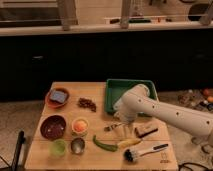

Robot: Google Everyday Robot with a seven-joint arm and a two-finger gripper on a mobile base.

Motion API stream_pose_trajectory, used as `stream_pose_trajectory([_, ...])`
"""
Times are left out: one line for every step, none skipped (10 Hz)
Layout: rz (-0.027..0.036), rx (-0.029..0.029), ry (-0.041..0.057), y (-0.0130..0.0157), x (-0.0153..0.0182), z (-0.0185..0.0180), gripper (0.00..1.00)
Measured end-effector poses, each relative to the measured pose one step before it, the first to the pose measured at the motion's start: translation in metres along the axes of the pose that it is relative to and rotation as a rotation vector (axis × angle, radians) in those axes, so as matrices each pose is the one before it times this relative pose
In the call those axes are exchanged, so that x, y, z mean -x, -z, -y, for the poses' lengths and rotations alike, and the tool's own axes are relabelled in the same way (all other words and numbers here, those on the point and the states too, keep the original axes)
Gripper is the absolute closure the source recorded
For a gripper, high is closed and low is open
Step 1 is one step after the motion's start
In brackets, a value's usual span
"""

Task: Place fork in purple bowl

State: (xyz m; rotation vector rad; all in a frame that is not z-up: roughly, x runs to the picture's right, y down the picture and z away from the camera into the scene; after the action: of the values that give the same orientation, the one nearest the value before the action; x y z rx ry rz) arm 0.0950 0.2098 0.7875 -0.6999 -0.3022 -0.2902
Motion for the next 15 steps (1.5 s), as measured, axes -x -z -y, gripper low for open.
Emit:
stream_pose_trajectory([0.00010, 0.00264, 0.00248, -0.00300, 0.00209, 0.00366, 0.20])
stream_pose_trajectory([-0.00166, 0.00135, -0.00173, -0.00233, 0.00034, 0.00137, 0.20])
stream_pose_trajectory([0.00092, -0.00414, -0.00271, -0.00244, 0.00061, 0.00289, 0.20])
stream_pose_trajectory([0.00178, -0.00228, -0.00215, -0.00228, 0.00022, 0.00245, 0.20])
stream_pose_trajectory([0.00282, -0.00021, -0.00288, -0.00355, -0.00032, 0.00355, 0.20])
stream_pose_trajectory([0.00335, 0.00186, -0.00393, -0.00316, -0.00087, 0.00227, 0.20])
stream_pose_trajectory([0.00225, 0.00087, -0.00431, -0.00308, -0.00260, 0.00269, 0.20])
stream_pose_trajectory([0.00664, 0.00233, -0.00549, -0.00364, -0.00285, 0.00351, 0.20])
stream_pose_trajectory([0.00434, 0.00209, -0.00413, -0.00264, -0.00236, 0.00184, 0.20])
stream_pose_trajectory([0.00600, 0.00465, -0.00596, -0.00373, -0.00329, 0.00231, 0.20])
stream_pose_trajectory([0.00547, 0.00630, -0.00367, -0.00359, -0.00338, 0.00251, 0.20])
stream_pose_trajectory([0.00337, 0.00381, -0.00157, -0.00411, -0.00314, 0.00147, 0.20])
stream_pose_trajectory([0.00193, 0.00858, -0.00032, -0.00311, -0.00235, -0.00120, 0.20])
stream_pose_trajectory([0.00308, 0.00480, -0.00096, -0.00385, -0.00234, -0.00121, 0.20])
stream_pose_trajectory([0.00263, 0.00476, -0.00196, -0.00356, -0.00216, -0.00153, 0.20])
